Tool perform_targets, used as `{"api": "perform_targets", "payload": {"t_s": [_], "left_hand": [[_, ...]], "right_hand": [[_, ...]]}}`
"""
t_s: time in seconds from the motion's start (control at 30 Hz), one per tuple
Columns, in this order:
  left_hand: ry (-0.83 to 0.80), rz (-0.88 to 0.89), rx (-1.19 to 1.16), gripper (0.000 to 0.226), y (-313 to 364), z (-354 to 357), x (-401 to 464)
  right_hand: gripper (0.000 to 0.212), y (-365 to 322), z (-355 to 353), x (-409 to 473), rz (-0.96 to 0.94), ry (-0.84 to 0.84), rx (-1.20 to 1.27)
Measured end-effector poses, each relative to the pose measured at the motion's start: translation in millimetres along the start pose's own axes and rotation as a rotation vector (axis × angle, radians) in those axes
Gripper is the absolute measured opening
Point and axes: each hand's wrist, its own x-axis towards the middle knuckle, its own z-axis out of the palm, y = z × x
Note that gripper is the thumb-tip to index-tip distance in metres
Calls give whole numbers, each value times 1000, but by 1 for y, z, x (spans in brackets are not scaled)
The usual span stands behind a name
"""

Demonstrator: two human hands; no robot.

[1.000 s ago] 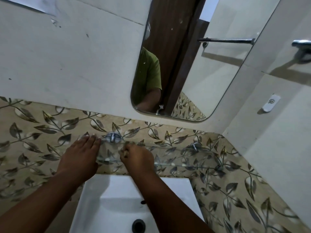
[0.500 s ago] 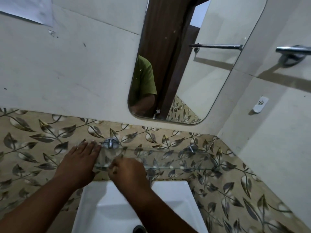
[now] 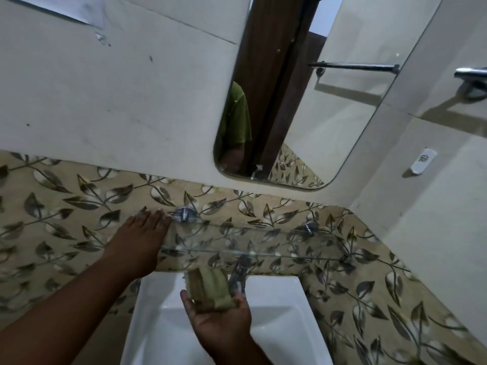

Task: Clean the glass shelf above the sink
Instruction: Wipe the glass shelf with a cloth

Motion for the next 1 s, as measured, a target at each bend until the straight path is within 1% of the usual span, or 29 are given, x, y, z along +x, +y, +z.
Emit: {"api": "perform_targets", "payload": {"t_s": [0.07, 0.17, 0.3, 0.37, 0.5, 0.67, 0.83, 0.9, 1.0], "left_hand": [[-2, 3, 2, 93, -2, 0, -1], [-16, 16, -20, 93, -1, -3, -3], [-87, 3, -24, 92, 0, -10, -1], [-108, 1, -30, 92, 1, -13, -1], [-122, 1, -41, 89, 1, -17, -1], [-116, 21, -53, 90, -3, -14, -1], [-101, 18, -65, 89, -3, -12, 1], [-94, 10, -55, 85, -2, -10, 0], [-84, -7, -43, 85, 0, -10, 2]], "right_hand": [[63, 3, 5, 7, -27, 15, 67], [78, 6, 16, 21, -65, 20, 86], [75, 18, 47, 46, -104, -59, 95], [77, 28, 60, 56, -112, -50, 81], [87, 50, 76, 68, -100, -13, 75], [96, 62, 84, 68, -59, 3, 149], [91, 55, 90, 66, -18, -10, 204], [88, 51, 87, 61, -18, -23, 171], [79, 36, 84, 54, -59, 2, 103]]}}
